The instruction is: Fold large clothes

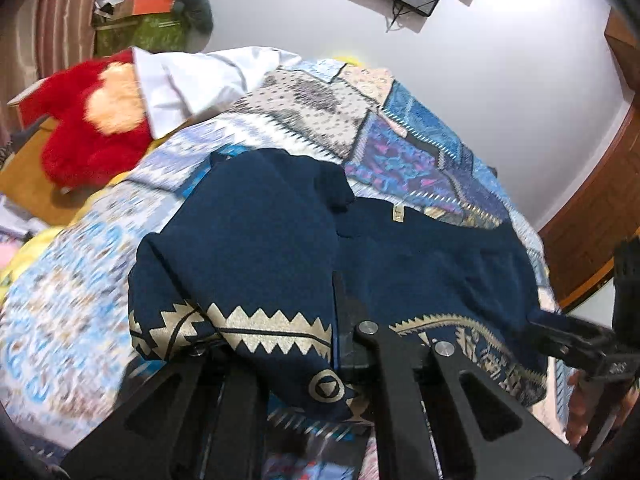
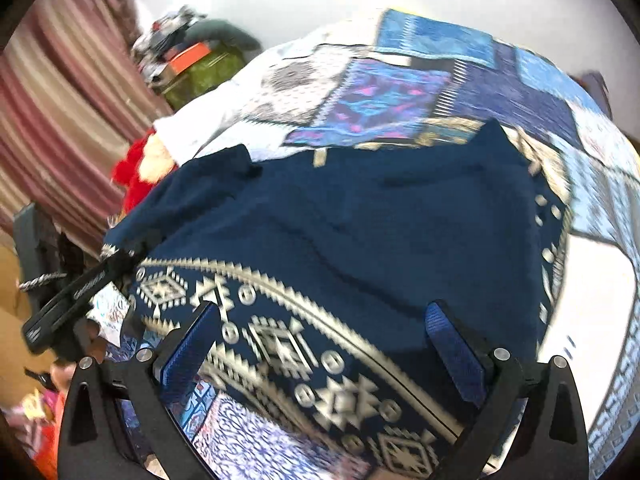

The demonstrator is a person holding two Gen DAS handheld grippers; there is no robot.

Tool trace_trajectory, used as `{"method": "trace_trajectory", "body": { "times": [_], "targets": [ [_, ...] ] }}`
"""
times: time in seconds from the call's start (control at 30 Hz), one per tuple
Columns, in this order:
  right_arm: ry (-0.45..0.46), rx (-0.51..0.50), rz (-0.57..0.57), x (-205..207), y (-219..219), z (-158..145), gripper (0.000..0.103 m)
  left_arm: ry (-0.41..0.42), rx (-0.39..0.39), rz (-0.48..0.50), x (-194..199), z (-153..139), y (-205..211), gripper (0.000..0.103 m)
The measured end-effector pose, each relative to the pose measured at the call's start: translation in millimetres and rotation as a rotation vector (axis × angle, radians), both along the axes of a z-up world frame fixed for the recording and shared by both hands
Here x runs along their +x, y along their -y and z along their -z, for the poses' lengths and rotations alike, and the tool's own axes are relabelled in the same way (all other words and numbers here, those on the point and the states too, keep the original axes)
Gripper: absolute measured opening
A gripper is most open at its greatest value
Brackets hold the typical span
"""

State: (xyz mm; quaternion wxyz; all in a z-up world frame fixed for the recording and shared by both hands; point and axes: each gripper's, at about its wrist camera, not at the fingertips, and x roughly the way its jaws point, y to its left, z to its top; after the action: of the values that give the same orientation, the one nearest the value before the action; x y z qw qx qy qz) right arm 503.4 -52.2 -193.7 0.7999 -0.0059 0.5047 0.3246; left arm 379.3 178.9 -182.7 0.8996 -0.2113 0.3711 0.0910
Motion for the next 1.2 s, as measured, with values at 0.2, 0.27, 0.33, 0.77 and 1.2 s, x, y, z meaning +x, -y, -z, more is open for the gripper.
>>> {"method": "trace_trajectory", "body": {
  "times": [0.2, 0.27, 0.33, 0.77, 1.2],
  "targets": [
    [-0.05, -0.171, -0.163, -19.9, -73.4, 62.3, 0.103, -0.041, 0.095, -0.003, -12.6, 16.7, 3.4, 0.007],
    [0.013, -0.221, -0.197, -28.0, -85.5, 70.9, 0.103, -0.046, 0.143, 0.001, -7.8, 15.0, 8.7, 0.007],
    [0.029, -0.245, -0.215, -30.1, -89.7, 69.1, 0.103, -0.032, 0.19, 0.014, -0.8, 6.3, 16.8, 0.007],
    [-0.01, -0.017, 0.22, -7.4, 126.0, -11.4, 0.102, 0.154, 0.57, 0.465, 44.2, -56.8, 215.0, 0.006],
    [0.005, 0.007, 0.342, -42.6, 216.9, -33.2, 0.102, -0.132, 0.308, 0.722, 17.6, 8.1, 256.9, 0.007]
  ]
}}
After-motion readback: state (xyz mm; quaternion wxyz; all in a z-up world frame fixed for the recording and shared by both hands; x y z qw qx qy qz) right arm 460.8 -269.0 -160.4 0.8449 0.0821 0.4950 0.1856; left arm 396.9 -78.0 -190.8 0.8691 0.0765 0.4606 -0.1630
